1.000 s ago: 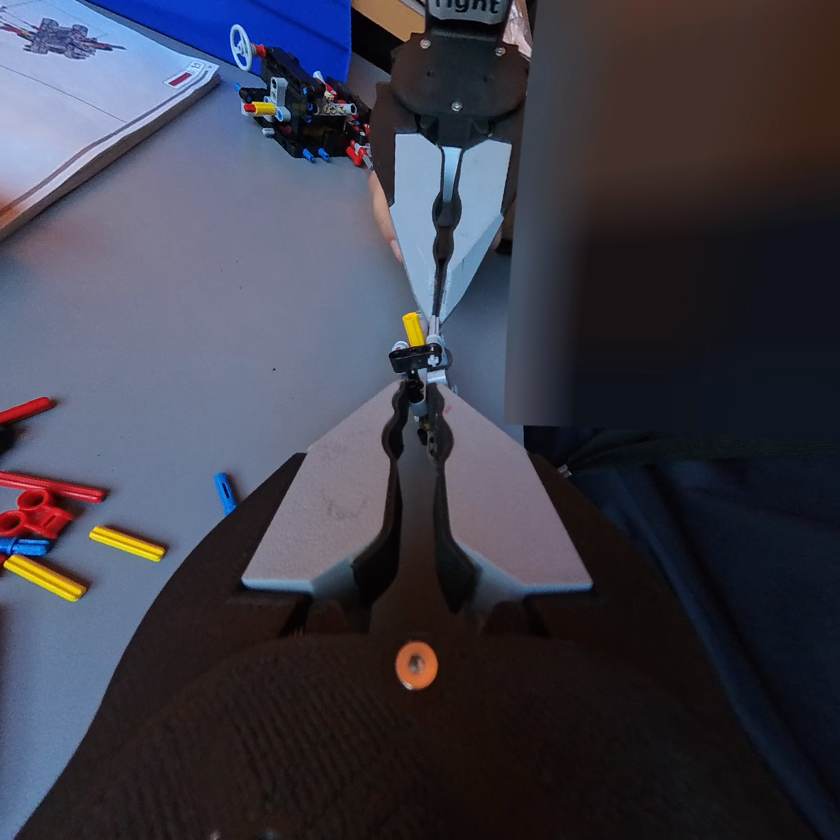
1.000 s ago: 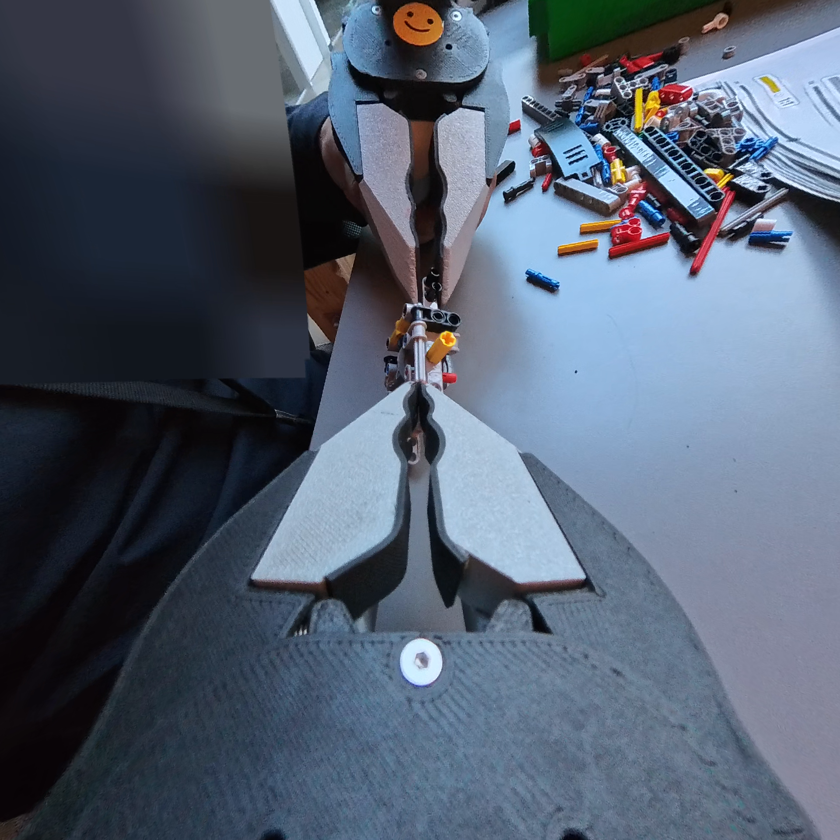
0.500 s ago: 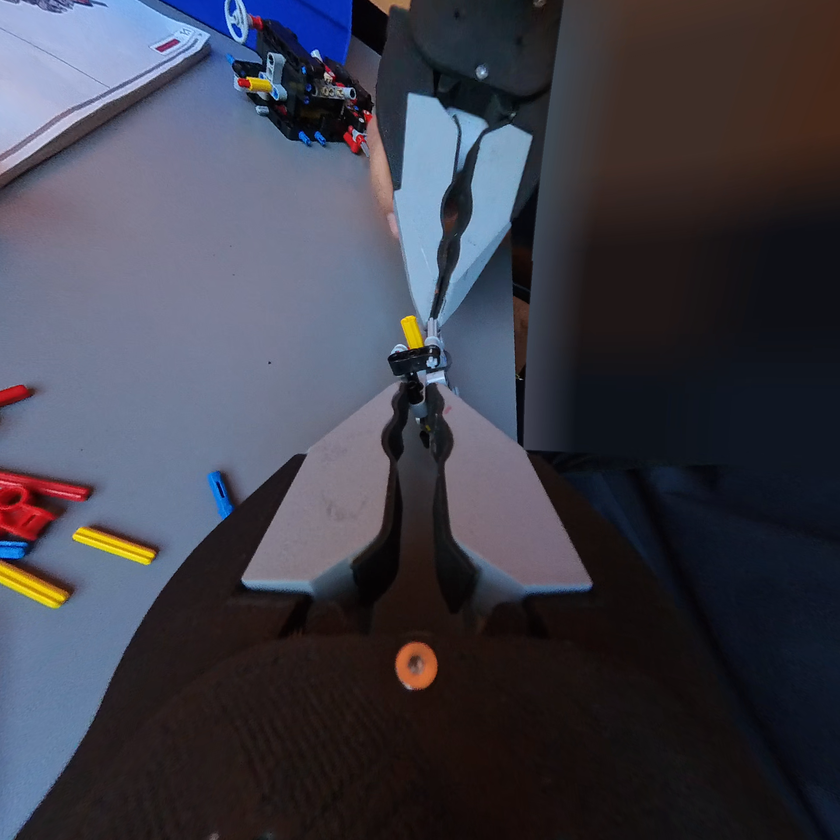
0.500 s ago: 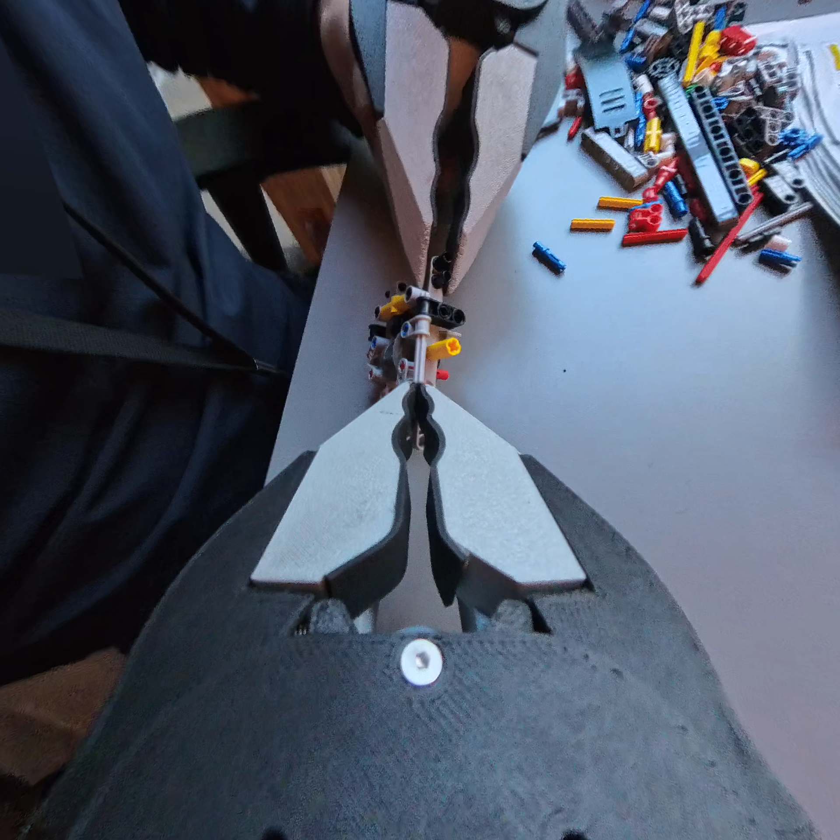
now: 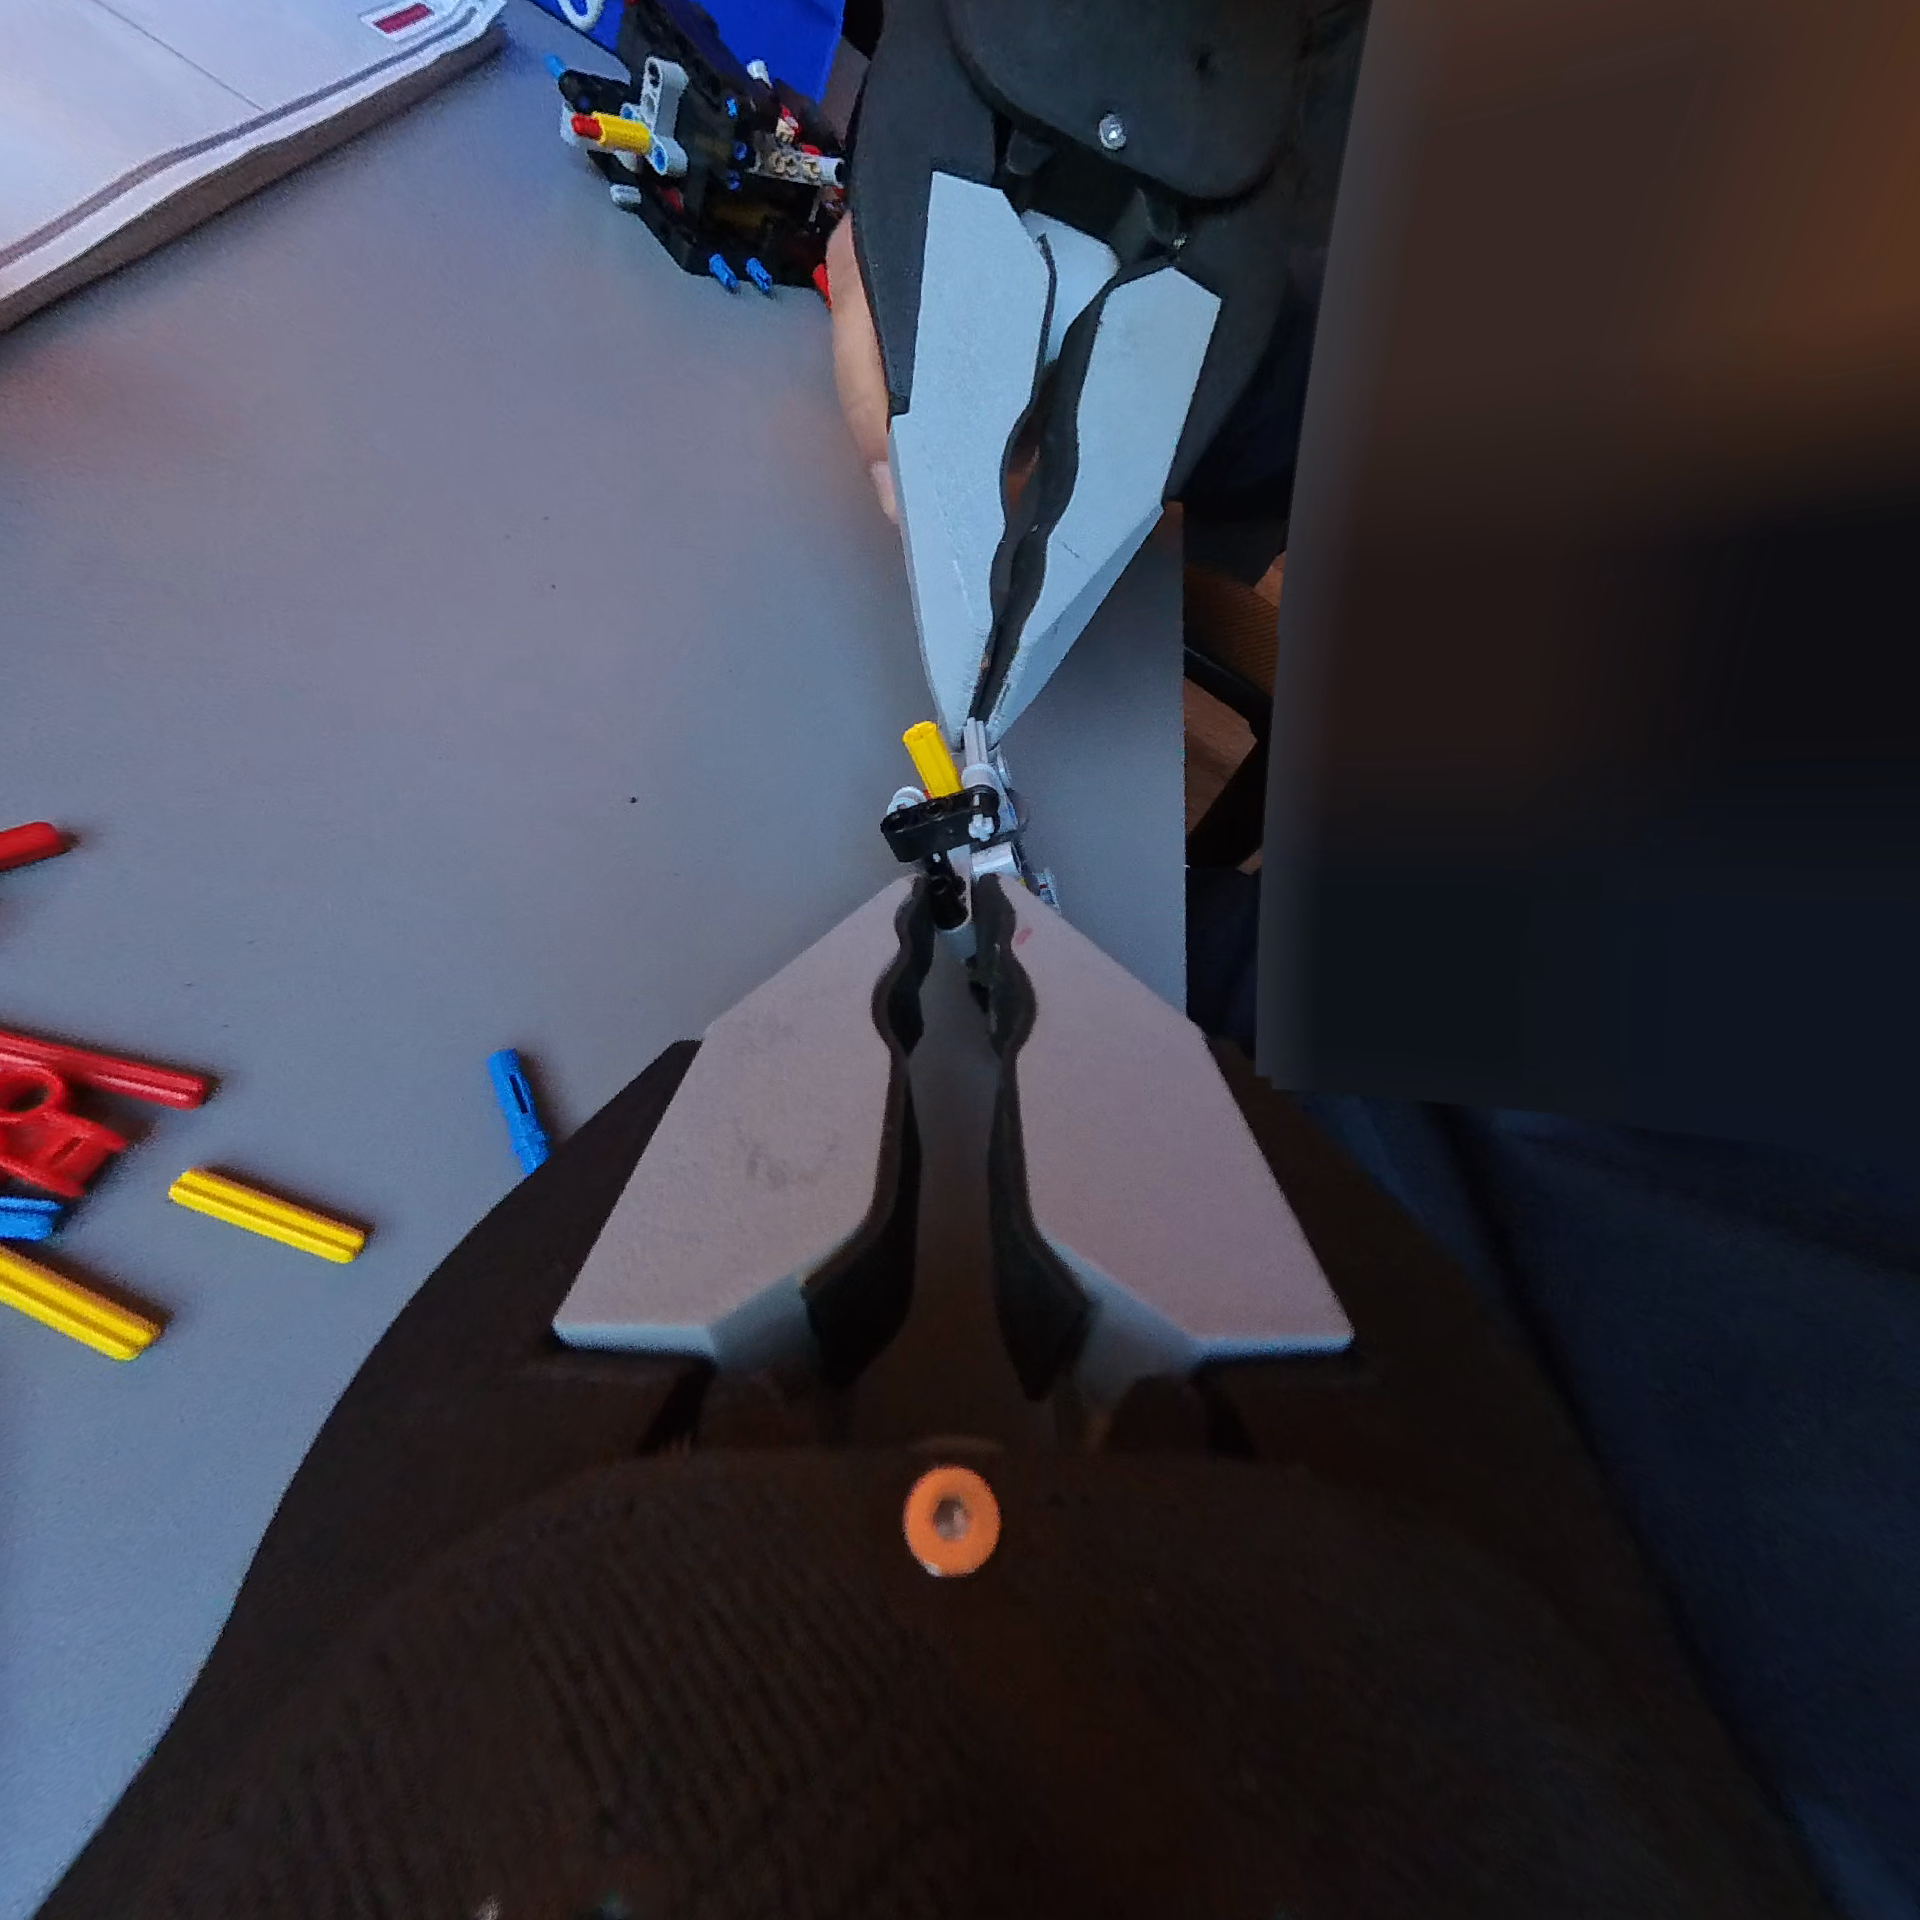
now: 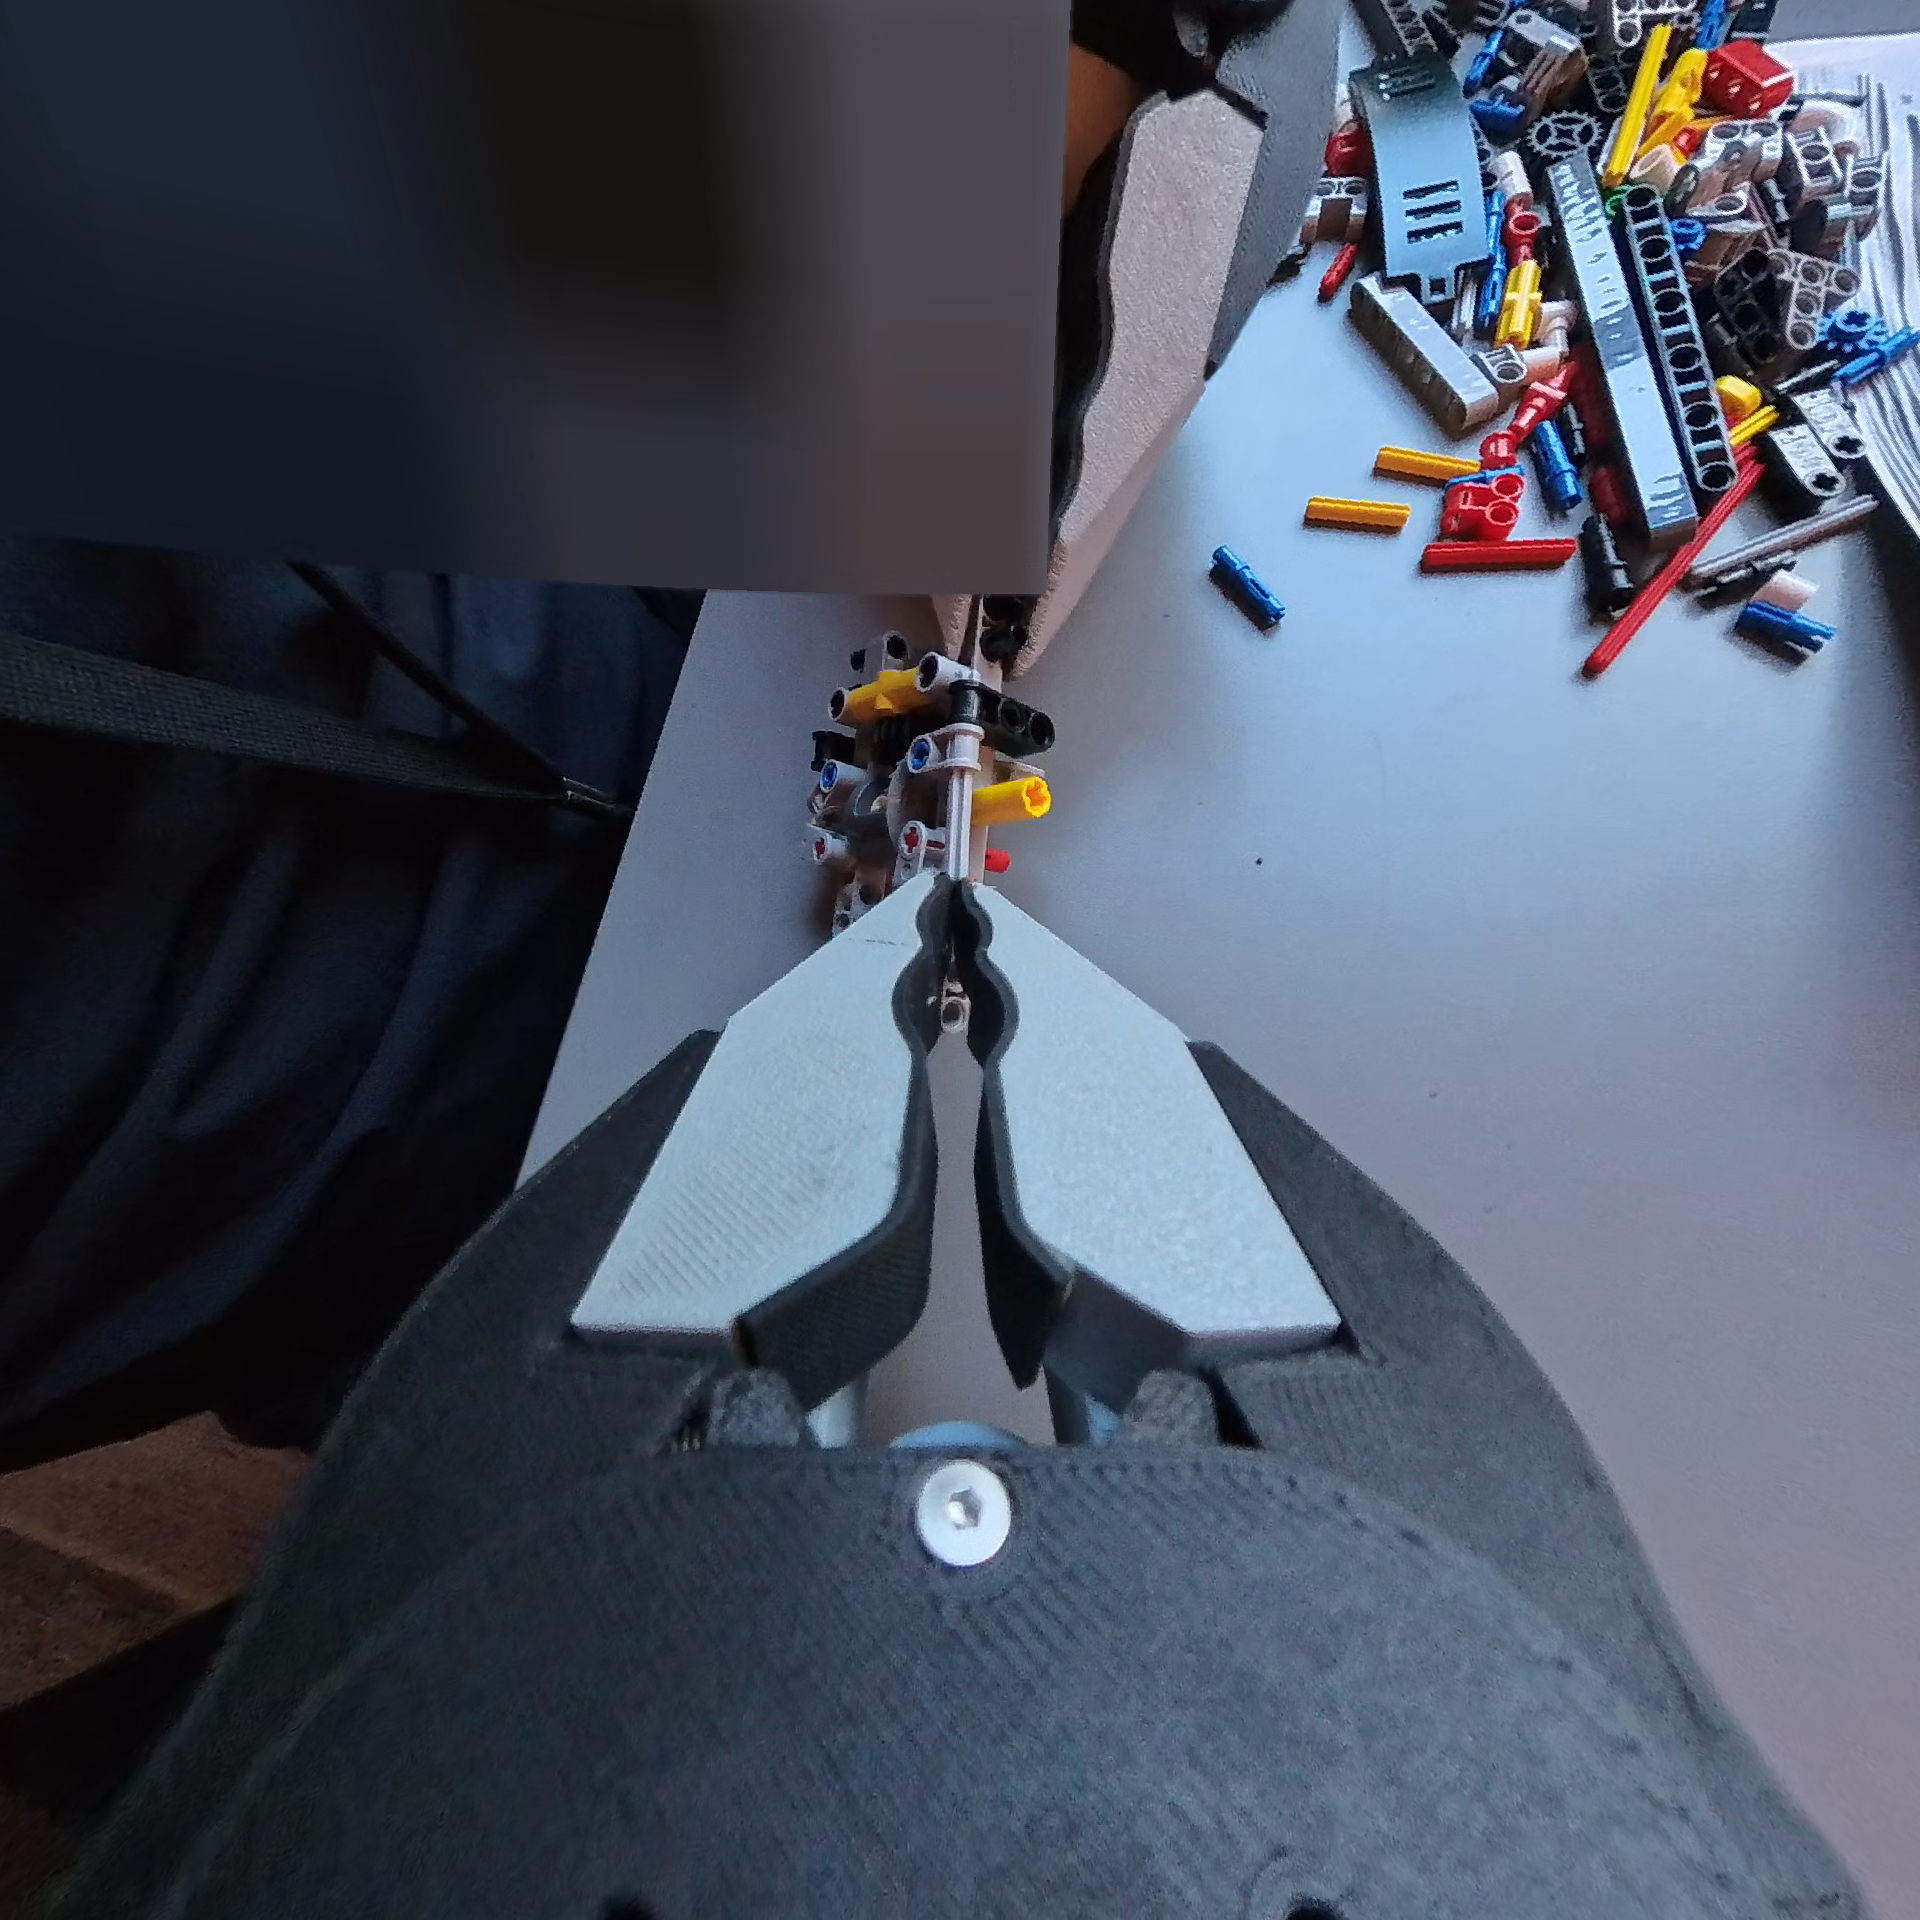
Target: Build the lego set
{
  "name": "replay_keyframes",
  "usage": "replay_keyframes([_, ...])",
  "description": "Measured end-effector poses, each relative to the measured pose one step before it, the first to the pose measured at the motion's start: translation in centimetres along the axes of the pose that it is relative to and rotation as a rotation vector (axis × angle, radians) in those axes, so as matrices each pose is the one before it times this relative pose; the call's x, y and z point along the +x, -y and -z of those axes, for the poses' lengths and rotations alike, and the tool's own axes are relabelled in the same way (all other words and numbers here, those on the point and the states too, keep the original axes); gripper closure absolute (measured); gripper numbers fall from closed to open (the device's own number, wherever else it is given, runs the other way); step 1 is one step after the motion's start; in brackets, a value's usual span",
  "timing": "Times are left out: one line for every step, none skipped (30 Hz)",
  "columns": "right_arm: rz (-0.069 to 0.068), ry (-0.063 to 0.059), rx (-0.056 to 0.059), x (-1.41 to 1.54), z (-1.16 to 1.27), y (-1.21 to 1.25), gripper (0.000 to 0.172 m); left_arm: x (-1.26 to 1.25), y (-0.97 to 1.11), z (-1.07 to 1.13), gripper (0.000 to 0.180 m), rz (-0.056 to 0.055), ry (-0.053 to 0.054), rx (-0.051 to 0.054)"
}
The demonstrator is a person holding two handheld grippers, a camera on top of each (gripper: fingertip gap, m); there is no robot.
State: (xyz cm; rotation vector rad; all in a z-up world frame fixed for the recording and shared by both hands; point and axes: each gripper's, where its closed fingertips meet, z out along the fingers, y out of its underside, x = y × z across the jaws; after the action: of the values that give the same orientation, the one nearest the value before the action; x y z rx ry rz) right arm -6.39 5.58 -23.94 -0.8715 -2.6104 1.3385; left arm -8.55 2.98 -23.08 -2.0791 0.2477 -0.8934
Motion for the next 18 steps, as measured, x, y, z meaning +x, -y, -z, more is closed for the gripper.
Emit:
replay_keyframes([0.0083,0.0032,-0.0028,0.023,-0.012,-0.011,0.172,-0.068,-0.002,-0.012,0.175,0.0064,0.0003,-0.0002])
replay_keyframes([0.0075,0.0036,-0.0040,0.026,-0.023,-0.023,0.172,-0.063,-0.004,0.007,0.175,0.0070,-0.0005,-0.0002])
replay_keyframes([0.0035,0.0040,-0.0050,0.051,-0.013,-0.012,0.172,-0.084,0.025,0.008,0.175,0.0093,0.0011,0.0017])
replay_keyframes([0.0024,0.0031,-0.0007,0.078,-0.022,-0.003,0.172,-0.099,0.037,0.036,0.175,0.0086,0.0001,0.0024])
replay_keyframes([0.0004,0.0028,0.0033,0.106,-0.030,0.018,0.172,-0.111,0.057,0.055,0.175,0.0109,0.0003,0.0047])
replay_keyframes([-0.0007,0.0011,0.0076,0.133,-0.029,0.030,0.172,-0.126,0.072,0.067,0.175,0.0106,0.0005,0.0058])
replay_keyframes([-0.0017,0.0035,0.0066,0.108,-0.047,0.014,0.172,-0.078,-0.004,0.020,0.175,0.0079,-0.0001,0.0001])
replay_keyframes([-0.0020,0.0018,0.0058,0.113,-0.036,-0.030,0.172,-0.087,0.008,0.004,0.175,0.0072,0.0014,0.0002])
replay_keyframes([-0.0001,0.0026,0.0073,0.065,-0.031,-0.018,0.172,-0.036,-0.014,-0.003,0.175,0.0063,-0.0029,-0.0012])
replay_keyframes([-0.0001,0.0022,0.0085,0.052,-0.027,-0.001,0.172,-0.048,-0.017,-0.003,0.175,0.0111,-0.0060,-0.0016])
replay_keyframes([-0.0019,-0.0007,0.0077,0.094,-0.040,-0.032,0.172,-0.085,-0.015,-0.008,0.175,0.0135,-0.0045,-0.0019])
replay_keyframes([-0.0033,0.0017,0.0068,0.086,-0.047,-0.051,0.172,-0.088,-0.014,-0.013,0.175,0.0125,-0.0043,-0.0019])
replay_keyframes([-0.0037,0.0062,0.0100,0.066,-0.048,-0.034,0.172,-0.073,-0.017,-0.006,0.174,0.0129,-0.0049,-0.0019])
replay_keyframes([-0.0088,0.0089,0.0095,0.102,-0.053,-0.055,0.172,-0.126,-0.018,-0.015,0.174,0.0143,-0.0023,-0.0023])
replay_keyframes([-0.0063,0.0066,0.0023,0.071,-0.025,-0.057,0.172,-0.094,-0.005,-0.024,0.174,0.0137,-0.0041,-0.0010])
replay_keyframes([0.0115,-0.0038,-0.0050,0.081,-0.026,-0.053,0.172,-0.134,-0.007,-0.017,0.175,0.0108,0.0018,-0.0010])
replay_keyframes([0.0028,0.0012,-0.0039,0.056,-0.020,-0.032,0.172,-0.090,0.016,-0.014,0.174,0.0065,0.0018,0.0008])
replay_keyframes([-0.0049,0.0059,-0.0024,0.042,-0.007,-0.014,0.172,-0.086,0.045,0.005,0.174,0.0073,0.0012,0.0023])
